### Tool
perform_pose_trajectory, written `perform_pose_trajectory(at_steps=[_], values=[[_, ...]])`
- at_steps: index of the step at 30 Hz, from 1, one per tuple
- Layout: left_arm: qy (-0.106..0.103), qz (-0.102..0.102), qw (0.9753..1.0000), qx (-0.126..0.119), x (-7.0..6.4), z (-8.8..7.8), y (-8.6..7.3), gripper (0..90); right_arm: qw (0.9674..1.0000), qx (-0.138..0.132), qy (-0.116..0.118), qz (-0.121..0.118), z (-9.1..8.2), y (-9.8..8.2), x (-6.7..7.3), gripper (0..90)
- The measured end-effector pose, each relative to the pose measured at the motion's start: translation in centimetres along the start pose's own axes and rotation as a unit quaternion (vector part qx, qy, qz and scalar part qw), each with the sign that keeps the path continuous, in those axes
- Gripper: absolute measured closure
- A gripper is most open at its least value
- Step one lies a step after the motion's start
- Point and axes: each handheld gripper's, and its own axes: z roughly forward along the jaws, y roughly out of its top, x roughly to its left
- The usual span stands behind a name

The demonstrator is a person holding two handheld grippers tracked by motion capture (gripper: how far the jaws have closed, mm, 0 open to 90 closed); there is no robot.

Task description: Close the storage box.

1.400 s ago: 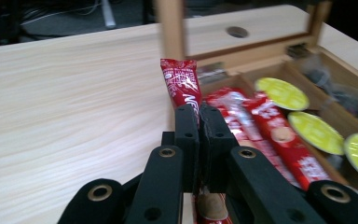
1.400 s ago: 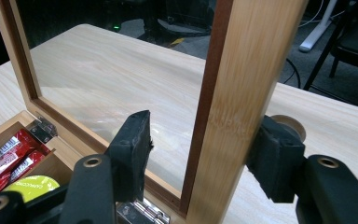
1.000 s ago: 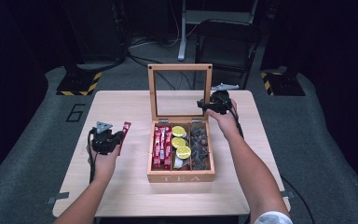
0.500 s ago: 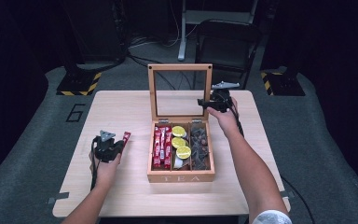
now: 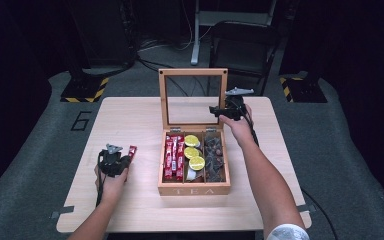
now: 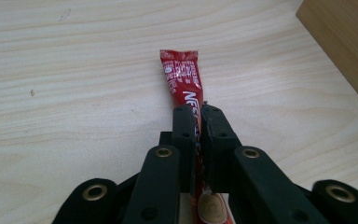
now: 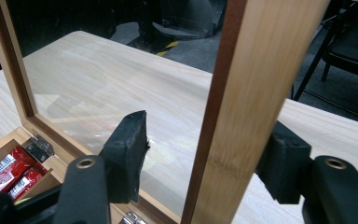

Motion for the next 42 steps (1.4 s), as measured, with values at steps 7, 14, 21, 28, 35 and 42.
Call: perform_pose_trajectory(at_steps=[7,14,21,28,35,42], values=[[-0.009,-0.001,1.0000,0.002,0.1,-0.1,0.1,74.3,1.0000,0.001,0.003,0.002,0.1,0.2,0.0,37.4],[-0.005,0.017,0.9997,-0.015,-0.3,-0.9,0.7,55.9,0.9999,-0.009,0.006,0.007,-0.1,0.6,0.0,37.2],[-0.010,0.038,0.9988,-0.028,-0.7,-1.9,1.8,48.8,0.9999,-0.007,0.007,0.005,-0.1,0.6,-0.1,37.6],[-0.017,0.039,0.9982,-0.042,-1.1,-2.8,2.8,48.2,0.9999,-0.005,0.011,0.012,-0.4,0.7,-0.1,40.1],[-0.023,0.037,0.9980,-0.047,-1.3,-3.3,3.5,48.0,0.9998,-0.001,0.015,0.012,-0.8,0.7,-0.1,42.0],[-0.030,0.036,0.9972,-0.059,-1.9,-4.3,5.0,48.1,0.9998,0.007,0.018,0.002,-1.5,0.8,0.2,44.4]])
